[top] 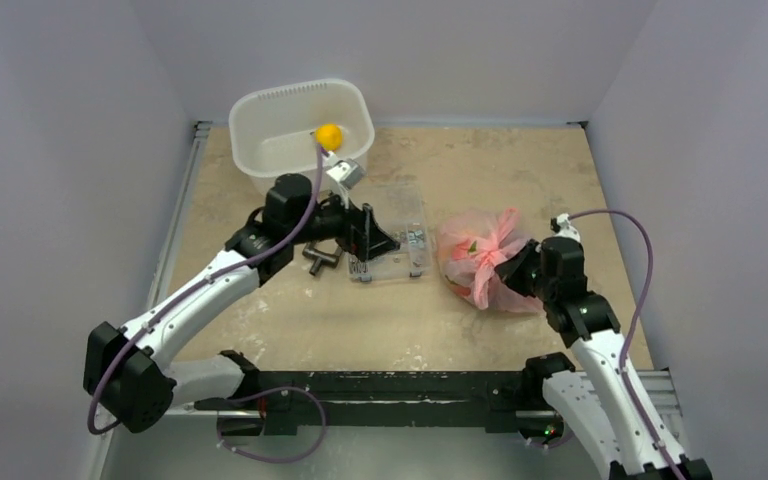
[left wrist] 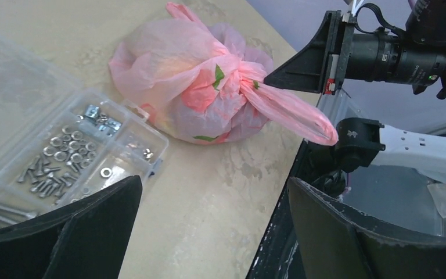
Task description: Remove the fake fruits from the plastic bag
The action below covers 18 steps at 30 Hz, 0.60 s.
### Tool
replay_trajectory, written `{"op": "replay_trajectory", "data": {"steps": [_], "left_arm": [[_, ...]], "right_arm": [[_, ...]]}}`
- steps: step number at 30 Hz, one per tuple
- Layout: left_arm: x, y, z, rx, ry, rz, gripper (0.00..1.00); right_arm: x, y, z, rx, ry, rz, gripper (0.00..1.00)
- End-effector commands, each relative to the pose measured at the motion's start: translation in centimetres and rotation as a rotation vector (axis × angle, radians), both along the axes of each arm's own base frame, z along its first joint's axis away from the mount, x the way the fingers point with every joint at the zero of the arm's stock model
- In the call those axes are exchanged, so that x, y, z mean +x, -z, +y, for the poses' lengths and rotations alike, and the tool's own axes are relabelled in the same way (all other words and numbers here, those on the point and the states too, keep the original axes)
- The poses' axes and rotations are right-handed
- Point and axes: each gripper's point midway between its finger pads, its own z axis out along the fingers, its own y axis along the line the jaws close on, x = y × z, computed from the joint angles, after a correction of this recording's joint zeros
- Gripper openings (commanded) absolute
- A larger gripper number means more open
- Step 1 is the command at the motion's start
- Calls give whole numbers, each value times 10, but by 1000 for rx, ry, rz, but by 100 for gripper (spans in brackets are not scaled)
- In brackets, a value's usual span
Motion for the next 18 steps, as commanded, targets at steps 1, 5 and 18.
{"op": "replay_trajectory", "data": {"steps": [1, 5, 18], "left_arm": [[2, -5, -41, 80, -30, -51, 97], [4, 13, -89, 184, 0, -6, 95], [39, 70, -192, 364, 39, 5, 79]], "right_arm": [[-36, 22, 6, 63, -27, 63, 0], [-44, 28, 3, 70, -8, 77, 6], [-23, 15, -11, 6, 91, 115, 44]]}}
